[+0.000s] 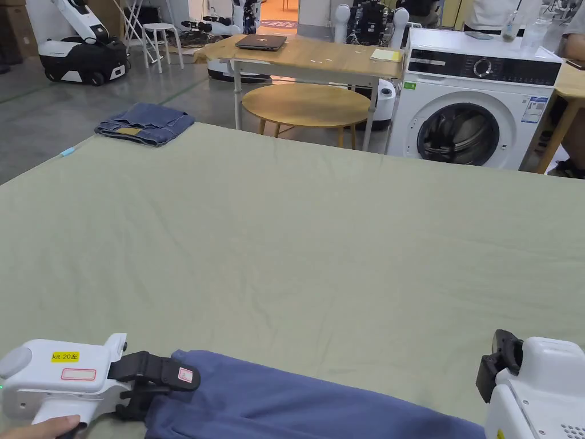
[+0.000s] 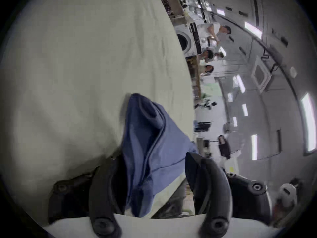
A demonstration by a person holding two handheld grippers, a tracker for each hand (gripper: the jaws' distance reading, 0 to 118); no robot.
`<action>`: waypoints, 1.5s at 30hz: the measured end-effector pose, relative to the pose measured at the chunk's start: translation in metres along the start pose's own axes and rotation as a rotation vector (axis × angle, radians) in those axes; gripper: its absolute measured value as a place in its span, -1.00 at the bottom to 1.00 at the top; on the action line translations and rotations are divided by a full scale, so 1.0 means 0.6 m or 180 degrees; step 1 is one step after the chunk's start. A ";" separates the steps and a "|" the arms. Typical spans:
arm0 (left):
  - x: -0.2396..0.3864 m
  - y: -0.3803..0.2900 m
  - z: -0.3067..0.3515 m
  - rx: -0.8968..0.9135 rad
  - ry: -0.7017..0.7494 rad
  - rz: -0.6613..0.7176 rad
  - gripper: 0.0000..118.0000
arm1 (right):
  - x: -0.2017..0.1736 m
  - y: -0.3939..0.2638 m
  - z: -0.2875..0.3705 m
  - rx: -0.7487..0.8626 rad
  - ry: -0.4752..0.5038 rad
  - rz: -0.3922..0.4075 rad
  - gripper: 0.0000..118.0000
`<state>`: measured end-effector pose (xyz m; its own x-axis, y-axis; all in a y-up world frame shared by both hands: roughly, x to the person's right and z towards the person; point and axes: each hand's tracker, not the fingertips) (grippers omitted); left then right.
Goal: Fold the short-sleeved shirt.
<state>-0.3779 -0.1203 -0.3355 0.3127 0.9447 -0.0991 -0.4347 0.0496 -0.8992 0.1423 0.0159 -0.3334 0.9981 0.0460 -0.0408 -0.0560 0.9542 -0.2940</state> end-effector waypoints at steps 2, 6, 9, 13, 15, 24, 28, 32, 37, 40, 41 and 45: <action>0.003 -0.003 -0.015 0.0118 -0.0063 -0.0059 -0.08 | 0.000 -0.004 -0.002 -0.0034 0.0014 -0.0033 -1.00; 0.017 -0.015 -0.051 0.0067 0.0637 -0.0197 -0.96 | -0.003 -0.013 -0.011 -0.0123 0.0030 -0.0059 -1.00; 0.033 -0.016 -0.039 0.0197 0.0718 -0.0331 -0.99 | -0.004 -0.015 -0.014 -0.0161 0.0041 -0.0082 -1.00; 0.071 -0.018 -0.021 0.0339 0.0969 -0.0585 -1.00 | -0.006 -0.013 -0.014 -0.0166 0.0070 -0.0071 -1.00; 0.094 -0.021 -0.013 0.0350 0.1037 -0.0715 -1.00 | -0.006 -0.010 -0.013 -0.0156 0.0075 -0.0055 -1.00; 0.157 -0.011 0.060 0.0628 0.1505 -0.0953 -1.00 | -0.003 0.006 -0.014 -0.0096 0.0117 -0.0059 -1.00; 0.197 -0.013 0.112 0.0819 0.1891 -0.1118 -1.00 | -0.005 0.013 -0.014 -0.0057 0.0144 -0.0011 -1.00; 0.229 -0.027 0.125 0.0876 0.2148 -0.1179 -1.00 | -0.007 0.016 -0.015 -0.0045 0.0177 -0.0009 -1.00; 0.287 -0.062 0.058 0.0681 0.2443 -0.1529 -1.00 | -0.011 0.014 -0.016 -0.0064 0.0218 -0.0039 -1.00; 0.322 -0.082 0.022 0.0644 0.1995 -0.1542 -1.00 | -0.010 0.013 -0.013 -0.0081 0.0230 -0.0056 -1.00; 0.328 -0.082 0.010 0.0620 0.1875 -0.1527 -1.00 | -0.009 0.012 -0.011 -0.0079 0.0232 -0.0064 -1.00; 0.351 -0.098 -0.067 0.0333 0.1681 -0.1635 -1.00 | -0.004 0.006 -0.006 -0.0094 0.0230 -0.0056 -1.00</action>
<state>-0.2527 0.0627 -0.3205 0.8511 0.5138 0.1077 -0.1941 0.4986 -0.8448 0.1399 0.0184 -0.3379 0.9946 0.0070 -0.1038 -0.0404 0.9455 -0.3231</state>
